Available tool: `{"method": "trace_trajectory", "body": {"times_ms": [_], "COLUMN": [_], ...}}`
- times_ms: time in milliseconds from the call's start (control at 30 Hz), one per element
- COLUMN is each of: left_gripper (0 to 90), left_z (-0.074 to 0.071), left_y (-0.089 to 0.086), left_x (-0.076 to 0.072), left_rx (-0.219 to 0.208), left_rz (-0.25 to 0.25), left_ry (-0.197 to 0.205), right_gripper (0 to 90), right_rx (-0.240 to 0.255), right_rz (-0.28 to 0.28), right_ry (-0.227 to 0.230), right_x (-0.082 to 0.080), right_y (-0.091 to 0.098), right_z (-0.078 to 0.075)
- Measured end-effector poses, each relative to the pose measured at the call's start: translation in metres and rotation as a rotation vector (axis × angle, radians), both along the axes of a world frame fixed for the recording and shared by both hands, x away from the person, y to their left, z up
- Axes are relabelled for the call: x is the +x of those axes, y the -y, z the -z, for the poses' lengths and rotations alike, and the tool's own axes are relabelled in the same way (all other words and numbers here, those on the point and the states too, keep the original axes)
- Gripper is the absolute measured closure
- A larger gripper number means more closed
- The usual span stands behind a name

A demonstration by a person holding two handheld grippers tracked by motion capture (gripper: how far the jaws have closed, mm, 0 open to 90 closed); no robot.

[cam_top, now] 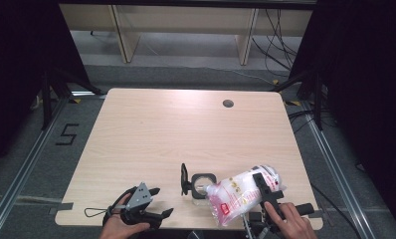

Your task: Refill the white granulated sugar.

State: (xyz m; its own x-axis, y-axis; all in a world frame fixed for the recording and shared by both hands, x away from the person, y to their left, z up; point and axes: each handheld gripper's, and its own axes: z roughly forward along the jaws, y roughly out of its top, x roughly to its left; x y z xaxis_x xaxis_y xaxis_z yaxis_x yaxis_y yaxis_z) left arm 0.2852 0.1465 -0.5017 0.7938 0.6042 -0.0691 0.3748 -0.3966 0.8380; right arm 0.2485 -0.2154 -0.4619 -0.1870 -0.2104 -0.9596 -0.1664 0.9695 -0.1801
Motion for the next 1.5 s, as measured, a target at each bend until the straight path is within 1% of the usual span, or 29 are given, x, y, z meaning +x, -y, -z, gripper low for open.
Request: {"method": "trace_trajectory", "body": {"times_ms": [33,67,100,133,167,233,267,300,367,400,467,500,533,567,633,667,700,800,833,967,1067,1133,1167,1233,1333,1367,1400,1433,1500], "left_gripper": [20.0,20.0,20.1,20.0,20.0,20.0,20.0,20.0,20.0,20.0,20.0,20.0,20.0,20.0,20.0,20.0,20.0,20.0,20.0,20.0,20.0,20.0,20.0,20.0,20.0,20.0,20.0,20.0,20.0], "left_z": [0.0,0.0,0.0,0.0,0.0,0.0,0.0,-0.001,0.0,0.0,0.0,-0.001,-0.001,-0.001,0.0,0.0,0.0,0.0,0.0,0.0,-0.001,0.0,0.0,0.0,0.0,0.0,0.0,0.0,0.0], "left_y": [0.0,0.0,0.0,0.0,0.0,0.001,0.0,0.0,0.0,-0.001,0.0,0.0,0.0,0.0,-0.001,0.001,-0.001,0.0,0.0,0.001,-0.001,0.001,0.0,0.001,0.0,0.0,0.001,0.001,0.0], "left_x": [0.0,0.0,-0.001,0.0,0.0,-0.001,-0.001,0.0,0.001,0.001,0.001,0.001,0.001,0.001,0.001,-0.001,0.0,0.0,0.0,-0.001,0.001,-0.001,0.0,-0.001,0.0,0.0,-0.001,-0.001,0.0], "left_rx": [-0.003,-0.003,-0.001,-0.002,0.006,0.008,0.014,0.017,0.006,0.009,0.012,0.018,0.017,0.017,0.007,-0.018,0.005,-0.006,0.004,-0.011,0.01,-0.017,-0.004,-0.006,0.008,-0.003,-0.005,-0.005,-0.004], "left_rz": [-0.004,-0.002,-0.004,0.0,-0.006,-0.003,0.0,0.014,0.006,0.01,0.009,0.01,0.009,0.01,0.011,-0.019,-0.009,-0.005,-0.002,-0.013,-0.001,-0.015,-0.01,-0.014,-0.014,-0.011,-0.015,-0.014,-0.002], "left_ry": [0.001,-0.005,-0.001,-0.002,-0.006,-0.01,-0.004,0.007,0.011,0.009,0.01,0.007,0.007,0.007,0.009,-0.014,-0.011,-0.006,-0.001,-0.014,0.0,-0.015,-0.013,-0.011,-0.011,-0.013,-0.011,-0.012,-0.003], "right_gripper": [34.9,35.1,35.4,35.5,35.7,35.8,35.9,36.0,36.1,36.1,36.3,36.3,36.4,36.4,36.5,36.6,36.6,36.7,36.8,36.9,37.0,37.0,37.1,37.1,37.2,37.3,37.3,37.3,37.5], "right_rx": [0.002,-0.018,-0.013,-0.049,-0.003,-0.071,-0.083,-0.033,-0.046,-0.088,-0.008,-0.082,-0.092,-0.041,-0.095,-0.095,-0.093,-0.099,-0.072,-0.099,-0.109,-0.106,-0.106,-0.088,-0.115,-0.115,-0.09,-0.122,-0.116], "right_rz": [-0.033,-0.02,-0.026,0.012,0.034,0.005,0.002,0.025,0.018,-0.006,0.045,0.011,-0.001,0.019,-0.003,-0.002,-0.011,-0.005,0.01,-0.003,-0.01,-0.005,-0.005,-0.038,-0.015,-0.016,-0.006,-0.021,-0.017], "right_ry": [0.025,0.021,0.033,0.021,0.021,0.041,0.044,0.037,0.037,0.048,0.036,0.052,0.061,0.053,0.062,0.064,0.07,0.073,0.071,0.079,0.086,0.09,0.092,0.118,0.113,0.115,0.116,0.117,0.106], "right_x": [0.002,0.002,0.002,0.0,-0.001,0.0,0.0,0.0,0.0,0.001,-0.001,0.001,0.001,0.001,0.001,0.001,0.001,0.001,0.0,0.0,0.0,0.0,0.0,0.002,0.0,0.0,0.0,0.0,0.001], "right_y": [0.0,0.0,0.001,0.002,0.003,0.001,0.001,0.003,0.002,0.001,0.004,0.002,0.002,0.004,0.003,0.003,0.003,0.003,0.004,0.004,0.004,0.004,0.004,0.005,0.004,0.004,0.004,0.003,0.003], "right_z": [0.001,0.0,0.001,-0.003,-0.002,-0.008,-0.009,-0.006,-0.006,-0.009,-0.004,-0.009,-0.011,-0.007,-0.012,-0.012,-0.011,-0.013,-0.011,-0.013,-0.015,-0.015,-0.016,-0.015,-0.018,-0.018,-0.016,-0.017,-0.016]}}
